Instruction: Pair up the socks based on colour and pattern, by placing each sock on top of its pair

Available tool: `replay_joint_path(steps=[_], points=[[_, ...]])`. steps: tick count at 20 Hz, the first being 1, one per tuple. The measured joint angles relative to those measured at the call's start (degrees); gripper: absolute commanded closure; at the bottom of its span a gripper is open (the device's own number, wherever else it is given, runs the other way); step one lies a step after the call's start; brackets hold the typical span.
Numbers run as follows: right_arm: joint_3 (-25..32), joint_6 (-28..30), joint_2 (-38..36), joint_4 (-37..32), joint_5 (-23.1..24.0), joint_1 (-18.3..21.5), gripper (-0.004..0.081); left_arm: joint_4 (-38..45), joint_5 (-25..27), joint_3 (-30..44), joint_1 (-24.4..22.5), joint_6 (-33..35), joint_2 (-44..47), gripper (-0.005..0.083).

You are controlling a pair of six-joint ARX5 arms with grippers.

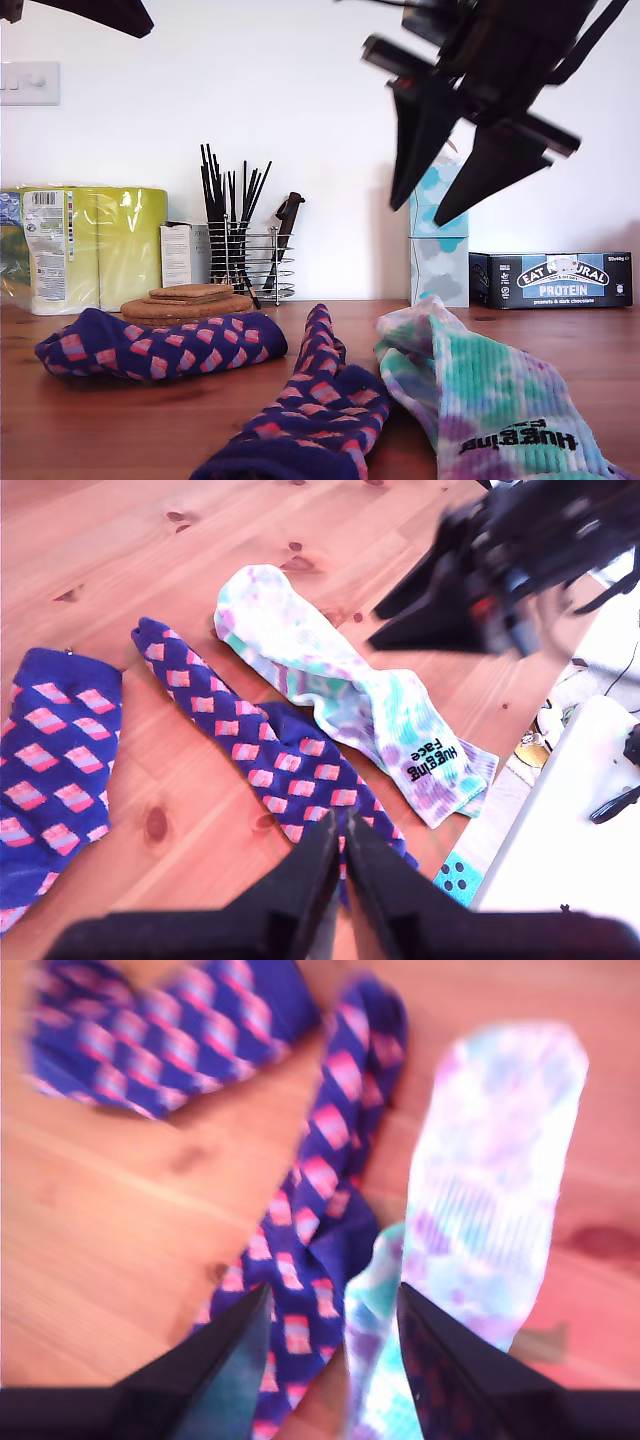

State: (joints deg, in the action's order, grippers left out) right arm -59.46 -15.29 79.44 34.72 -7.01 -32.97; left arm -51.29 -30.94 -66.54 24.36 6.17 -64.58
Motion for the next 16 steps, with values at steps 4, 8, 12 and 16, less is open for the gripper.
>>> replay_joint_path(steps=[4, 8, 12, 16], points=[[0.02, 3.41, 4.39, 3.08, -0.39, 1.73, 0.0783, -0.02, 0.0, 0.0, 0.0, 0.0, 0.0, 0.0795], [0.04, 6.1, 11.52, 3.13, -0.96, 1.7, 0.0783, -0.02, 0.0, 0.0, 0.0, 0.0, 0.0, 0.0795], [0.04, 6.34, 18.8, -1.44, -1.92, 1.7, 0.0783, -0.13, 0.0, 0.0, 0.0, 0.0, 0.0, 0.0795], [0.04, 5.66, 23.28, -8.11, -1.16, 1.7, 0.0784, -1.29, 0.0, 0.0, 0.0, 0.0, 0.0, 0.0795]])
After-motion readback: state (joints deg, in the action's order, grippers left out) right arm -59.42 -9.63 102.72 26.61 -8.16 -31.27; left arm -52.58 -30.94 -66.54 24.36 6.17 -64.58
